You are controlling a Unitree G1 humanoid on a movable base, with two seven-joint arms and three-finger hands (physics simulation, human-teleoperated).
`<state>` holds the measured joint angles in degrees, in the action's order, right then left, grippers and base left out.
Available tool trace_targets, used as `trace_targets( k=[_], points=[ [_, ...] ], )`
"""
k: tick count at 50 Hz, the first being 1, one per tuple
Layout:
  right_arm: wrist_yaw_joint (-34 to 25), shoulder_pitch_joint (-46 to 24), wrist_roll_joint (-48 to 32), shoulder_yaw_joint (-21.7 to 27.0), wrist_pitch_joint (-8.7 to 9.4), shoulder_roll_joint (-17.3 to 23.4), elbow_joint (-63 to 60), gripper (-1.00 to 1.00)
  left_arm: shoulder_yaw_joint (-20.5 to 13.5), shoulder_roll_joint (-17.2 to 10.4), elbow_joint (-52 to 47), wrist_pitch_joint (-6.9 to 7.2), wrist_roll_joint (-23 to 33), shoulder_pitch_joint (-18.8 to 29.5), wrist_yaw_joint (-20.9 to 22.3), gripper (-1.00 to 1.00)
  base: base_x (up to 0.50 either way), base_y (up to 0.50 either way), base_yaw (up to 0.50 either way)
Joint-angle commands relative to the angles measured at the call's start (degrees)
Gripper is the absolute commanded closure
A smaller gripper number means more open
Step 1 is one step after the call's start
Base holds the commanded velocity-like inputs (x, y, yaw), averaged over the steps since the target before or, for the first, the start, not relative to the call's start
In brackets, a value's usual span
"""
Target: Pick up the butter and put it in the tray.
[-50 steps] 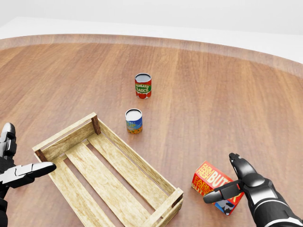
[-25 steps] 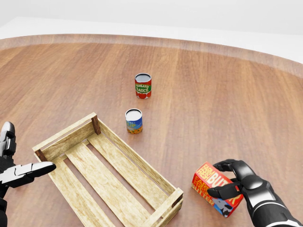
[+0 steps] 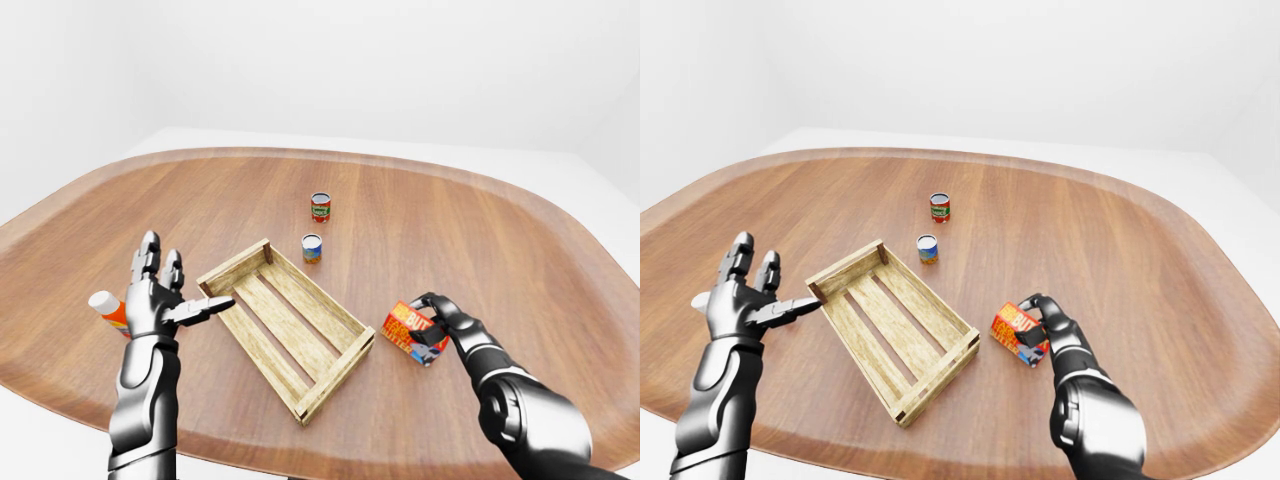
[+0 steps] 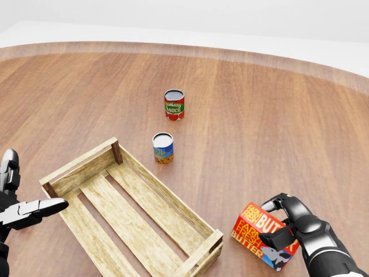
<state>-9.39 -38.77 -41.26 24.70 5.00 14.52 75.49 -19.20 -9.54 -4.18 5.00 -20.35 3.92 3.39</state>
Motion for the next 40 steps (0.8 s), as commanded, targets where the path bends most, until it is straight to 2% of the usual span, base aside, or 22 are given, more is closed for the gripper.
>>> trace_targets(
  k=[1,7,18,26,40],
  points=[
    [1.13,1.58,2.01,2.67,0.00,-0.69,2.15,1.00,0.05,0.06,0.15,0.00,0.15,-0.02,0.07,-1.00,0.00,0.00,0.00],
    [3.65,-0.45,2.71,1.33,-0.16,1.13,4.31,1.00,0.00,0.04,0.12,0.00,0.01,-0.11,0.17,-1.00,0.00,0.00,0.00],
    [7.22,-2.77,2.90,-1.80,-2.81,4.10,4.34,1.00,0.01,0.07,0.13,0.00,0.07,-0.17,0.23,-1.00,0.00,0.00,0.00],
    [6.33,-5.70,2.15,-5.13,-3.38,5.32,4.30,1.00,-0.02,0.06,0.02,0.00,0.08,-0.15,0.24,-1.00,0.00,0.00,0.00],
    [2.70,-9.56,0.18,-7.54,-3.53,5.63,4.30,1.00,-0.02,0.04,0.19,0.00,0.03,-0.07,0.29,-1.00,0.00,0.00,0.00]
  ],
)
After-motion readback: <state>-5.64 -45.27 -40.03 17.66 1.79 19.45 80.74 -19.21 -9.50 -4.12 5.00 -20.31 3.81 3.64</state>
